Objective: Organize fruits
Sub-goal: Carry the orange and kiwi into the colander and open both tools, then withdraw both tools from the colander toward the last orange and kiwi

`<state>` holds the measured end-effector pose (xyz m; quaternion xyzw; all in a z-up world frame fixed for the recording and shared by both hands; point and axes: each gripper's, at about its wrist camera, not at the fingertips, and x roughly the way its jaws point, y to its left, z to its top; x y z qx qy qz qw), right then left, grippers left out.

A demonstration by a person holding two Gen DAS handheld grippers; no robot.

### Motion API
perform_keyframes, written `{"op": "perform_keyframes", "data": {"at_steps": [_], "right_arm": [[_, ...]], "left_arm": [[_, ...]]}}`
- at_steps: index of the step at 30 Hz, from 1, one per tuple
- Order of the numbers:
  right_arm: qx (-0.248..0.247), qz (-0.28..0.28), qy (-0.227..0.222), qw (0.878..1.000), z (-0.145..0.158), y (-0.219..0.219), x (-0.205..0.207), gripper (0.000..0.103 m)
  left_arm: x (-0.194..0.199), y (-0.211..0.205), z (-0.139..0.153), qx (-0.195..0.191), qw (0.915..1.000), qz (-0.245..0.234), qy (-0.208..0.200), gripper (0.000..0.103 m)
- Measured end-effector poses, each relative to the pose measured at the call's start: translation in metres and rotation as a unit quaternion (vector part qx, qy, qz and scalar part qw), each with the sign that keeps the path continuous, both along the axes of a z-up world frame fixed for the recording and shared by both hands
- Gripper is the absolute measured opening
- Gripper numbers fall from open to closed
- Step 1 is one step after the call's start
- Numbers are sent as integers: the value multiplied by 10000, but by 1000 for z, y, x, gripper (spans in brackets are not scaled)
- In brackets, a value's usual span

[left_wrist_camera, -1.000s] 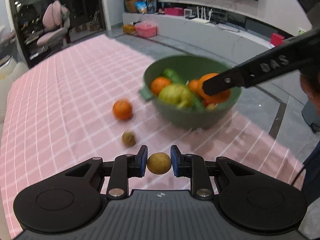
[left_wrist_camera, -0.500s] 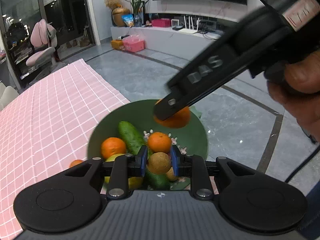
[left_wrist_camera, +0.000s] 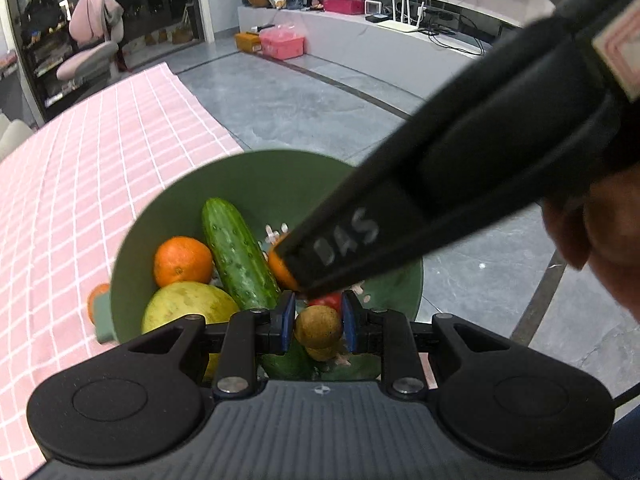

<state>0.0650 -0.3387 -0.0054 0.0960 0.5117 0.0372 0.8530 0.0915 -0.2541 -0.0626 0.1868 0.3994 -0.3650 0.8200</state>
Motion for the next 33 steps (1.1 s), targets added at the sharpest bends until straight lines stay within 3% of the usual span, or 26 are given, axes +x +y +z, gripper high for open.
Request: {"op": "perform_keyframes", "data": {"at_steps": [7,12,14,18,26,33], "right_arm": [[-124,191,272,9994,-19,4,7,39],[-184,241,371,9989,-25,7,9,39],[-137,232,346,9990,-24,6,8,39],[-40,161,168,9997,-17,3,6,48],[179,-174,-331,9991,5,-9,2,49],[186,-261,-531,9981,15,-8,-3,49]], "left_arm": [[7,6,-10,-153,9992,174,322,28],[8,8,-9,-41,9994,216,258,29],[9,8,-8,-37,9993,265,257,38],[8,9,0,-156,9992,352,137,80],[-2,26,28,-453,9984,302,-140,81],[-7,45,49,-526,9967,568,-259,81]]}}
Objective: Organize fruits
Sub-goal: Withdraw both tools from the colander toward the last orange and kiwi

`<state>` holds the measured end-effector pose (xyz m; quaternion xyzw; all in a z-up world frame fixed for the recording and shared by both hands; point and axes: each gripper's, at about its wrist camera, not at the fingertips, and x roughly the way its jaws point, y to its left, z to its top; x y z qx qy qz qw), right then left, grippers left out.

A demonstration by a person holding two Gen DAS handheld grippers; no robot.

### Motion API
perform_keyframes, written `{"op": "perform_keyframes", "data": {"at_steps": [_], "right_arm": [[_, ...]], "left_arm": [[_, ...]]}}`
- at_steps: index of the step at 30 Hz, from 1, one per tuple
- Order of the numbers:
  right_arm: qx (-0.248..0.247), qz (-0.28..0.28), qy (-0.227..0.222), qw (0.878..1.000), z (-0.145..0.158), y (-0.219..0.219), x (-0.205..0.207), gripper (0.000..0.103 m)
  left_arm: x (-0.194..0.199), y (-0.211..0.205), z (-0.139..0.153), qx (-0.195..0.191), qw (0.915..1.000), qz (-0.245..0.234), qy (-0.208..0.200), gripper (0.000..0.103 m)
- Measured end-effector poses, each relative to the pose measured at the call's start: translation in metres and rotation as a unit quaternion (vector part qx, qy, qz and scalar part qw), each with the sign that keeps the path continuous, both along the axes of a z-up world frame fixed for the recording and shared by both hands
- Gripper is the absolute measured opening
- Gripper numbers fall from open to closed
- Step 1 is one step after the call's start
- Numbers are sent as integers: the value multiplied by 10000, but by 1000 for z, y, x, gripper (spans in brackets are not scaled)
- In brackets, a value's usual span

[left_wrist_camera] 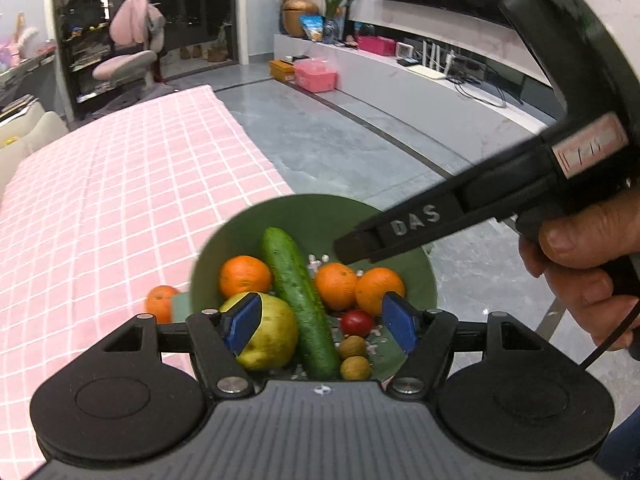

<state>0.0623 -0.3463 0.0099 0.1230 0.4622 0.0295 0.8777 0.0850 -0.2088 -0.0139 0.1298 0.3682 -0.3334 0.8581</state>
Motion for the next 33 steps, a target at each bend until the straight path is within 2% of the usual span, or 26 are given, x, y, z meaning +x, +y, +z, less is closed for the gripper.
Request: {"op": "perform_keyframes", "data": {"at_steps": [7,16,23,28,33], "right_arm": [[2,32,-203,9998,14,9,-7,49],[-132,79,-572,9982,32,33,-20,50],[-467,-58,-760,9960,33,51,-34,53],[-536,-327,-838,9945,29,63,-45,55],[-540,-436,-913,9934,19,95,-60,57]], "left_arm": [[-3,30,22,-127,9992,390,-30,81],[-17,86,35,-249,9964,815,7,81],[-29,137,30,-21,9960,894,-56,81],[-30,173,15,92,9945,1046,1,81],[-19,195,4,33,9934,1131,181,81]]}}
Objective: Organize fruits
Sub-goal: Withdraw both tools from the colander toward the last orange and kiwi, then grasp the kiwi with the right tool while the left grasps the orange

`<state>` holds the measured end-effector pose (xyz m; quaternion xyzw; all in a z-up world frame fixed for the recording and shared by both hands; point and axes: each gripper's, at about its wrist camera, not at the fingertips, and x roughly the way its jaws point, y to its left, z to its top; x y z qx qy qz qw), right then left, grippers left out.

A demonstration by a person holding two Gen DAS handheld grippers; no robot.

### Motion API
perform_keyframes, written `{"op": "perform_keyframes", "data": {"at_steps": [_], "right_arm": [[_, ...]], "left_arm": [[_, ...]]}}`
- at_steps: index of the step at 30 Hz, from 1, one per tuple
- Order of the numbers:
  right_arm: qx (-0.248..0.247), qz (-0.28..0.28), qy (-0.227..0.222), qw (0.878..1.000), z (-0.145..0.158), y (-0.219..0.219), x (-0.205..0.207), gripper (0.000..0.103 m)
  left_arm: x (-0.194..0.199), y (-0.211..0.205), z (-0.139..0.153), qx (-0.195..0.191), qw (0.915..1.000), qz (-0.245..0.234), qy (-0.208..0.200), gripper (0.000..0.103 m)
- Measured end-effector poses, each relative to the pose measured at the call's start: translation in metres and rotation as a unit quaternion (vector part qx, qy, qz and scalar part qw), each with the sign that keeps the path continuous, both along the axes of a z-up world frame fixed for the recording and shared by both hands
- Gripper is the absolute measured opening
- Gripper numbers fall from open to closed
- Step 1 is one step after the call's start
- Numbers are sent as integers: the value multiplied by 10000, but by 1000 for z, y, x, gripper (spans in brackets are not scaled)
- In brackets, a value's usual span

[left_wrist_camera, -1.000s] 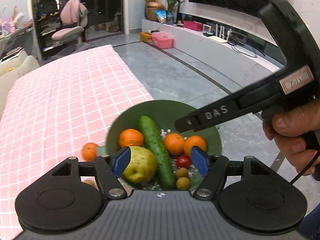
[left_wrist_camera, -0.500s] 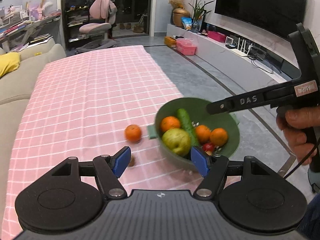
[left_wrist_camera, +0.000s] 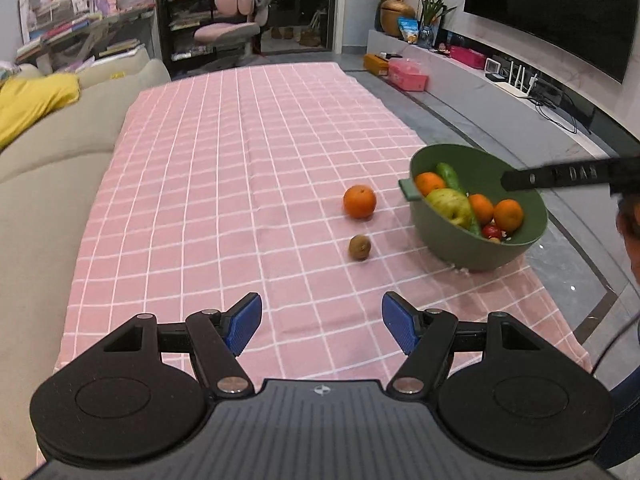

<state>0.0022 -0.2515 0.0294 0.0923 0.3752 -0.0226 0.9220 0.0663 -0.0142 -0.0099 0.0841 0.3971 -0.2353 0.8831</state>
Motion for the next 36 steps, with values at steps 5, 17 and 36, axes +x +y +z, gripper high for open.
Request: {"op": "perform_keyframes", "data": {"at_steps": [5,17,36], "right_arm": [[-182,21,-169,9997,-21,50,-12,57],[-629,-479,-207,9967,-85,138,13,54],[-224,-1021,110,9945,-130,147,88,22]], "left_arm": [[22,5,-4,124,9994,-315,8,81],[113,-35,-31,699,9819,-1762,50,77],[192,-82,-64,484,9624,-2655,293,73]]}}
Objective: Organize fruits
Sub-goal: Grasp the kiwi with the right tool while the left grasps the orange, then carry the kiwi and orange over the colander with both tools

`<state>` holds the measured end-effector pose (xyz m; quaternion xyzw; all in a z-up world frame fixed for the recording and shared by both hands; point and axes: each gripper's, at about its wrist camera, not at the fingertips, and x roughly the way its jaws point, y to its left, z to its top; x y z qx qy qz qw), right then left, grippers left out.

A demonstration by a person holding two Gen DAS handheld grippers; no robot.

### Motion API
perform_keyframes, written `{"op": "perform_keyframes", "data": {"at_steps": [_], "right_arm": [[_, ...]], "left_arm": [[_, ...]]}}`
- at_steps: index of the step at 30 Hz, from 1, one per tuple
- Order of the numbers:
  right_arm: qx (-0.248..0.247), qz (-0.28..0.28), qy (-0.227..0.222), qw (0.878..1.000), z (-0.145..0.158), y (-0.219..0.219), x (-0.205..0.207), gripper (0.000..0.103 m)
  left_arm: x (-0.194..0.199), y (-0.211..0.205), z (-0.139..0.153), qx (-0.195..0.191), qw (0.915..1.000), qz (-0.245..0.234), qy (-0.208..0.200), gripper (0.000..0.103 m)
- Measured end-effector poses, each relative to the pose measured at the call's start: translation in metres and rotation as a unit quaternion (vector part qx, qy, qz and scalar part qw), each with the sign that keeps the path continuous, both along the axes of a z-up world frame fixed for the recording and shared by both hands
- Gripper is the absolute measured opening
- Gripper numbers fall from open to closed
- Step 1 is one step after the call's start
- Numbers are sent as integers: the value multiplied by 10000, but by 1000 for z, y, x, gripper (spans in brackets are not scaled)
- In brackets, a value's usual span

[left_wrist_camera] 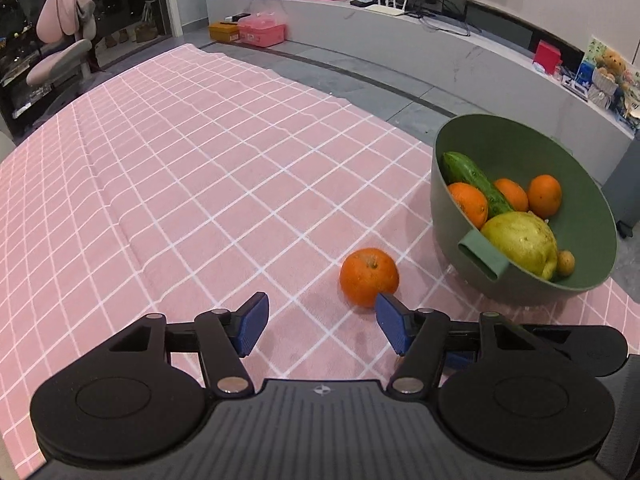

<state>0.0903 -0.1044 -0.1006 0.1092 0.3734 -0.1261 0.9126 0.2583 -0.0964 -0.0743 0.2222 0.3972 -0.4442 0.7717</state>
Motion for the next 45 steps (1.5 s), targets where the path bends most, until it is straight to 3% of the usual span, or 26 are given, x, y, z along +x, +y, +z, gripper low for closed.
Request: {"op": "perform_keyframes", "data": {"at_steps": [6,10,13,17,21,26,35,45], "right_arm": [[34,-93,75,9999,0,-11,-23,22],[78,-152,151,9997,2,-17,-41,22],[107,-181,203,9996,4,-23,-49,22],[106,-218,225,9995,4,-31,-55,22],[140,-236,238,9993,5,-35,-55,22],[180,-207,236,9993,5,-35,-57,22],[284,-8,152,9995,24,-30,-58,22],[402,276,-3,9988,67,-40,-77,22]], "left_arm": [[-2,-18,-10,-147,9995,-285,76,73],[-7,-34,-23,-38,9989,-465,4,73],[-8,-42,-30,3,9987,-513,11,66],[-9,-50,-37,132,9987,-495,-83,63],[-3,-48,-40,111,9992,-372,67,51],[-3,-38,-38,133,9996,-153,184,49],[-26,10,-4,-49,9990,428,141,49],[-75,55,52,-301,9904,1343,-93,49]]}}
